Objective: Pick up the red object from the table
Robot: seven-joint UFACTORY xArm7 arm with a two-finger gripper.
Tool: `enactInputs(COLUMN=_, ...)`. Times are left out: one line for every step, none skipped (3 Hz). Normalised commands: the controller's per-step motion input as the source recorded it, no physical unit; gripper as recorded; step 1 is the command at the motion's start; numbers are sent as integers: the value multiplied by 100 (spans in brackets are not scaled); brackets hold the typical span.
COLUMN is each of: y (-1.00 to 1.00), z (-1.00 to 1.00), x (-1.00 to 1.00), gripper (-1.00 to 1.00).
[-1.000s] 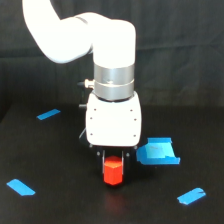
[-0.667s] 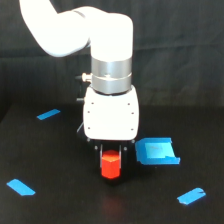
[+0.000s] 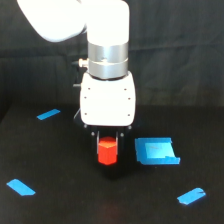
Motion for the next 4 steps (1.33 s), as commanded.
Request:
enactInputs(y=13, z=94, x=1, gripper=-92)
enactInputs(y=23, z=100, x=-6, gripper=-93)
enactInputs(y=26, z=100, x=-13, gripper=-98)
enactInputs(y=15, z=95, x=-14, gripper=-100)
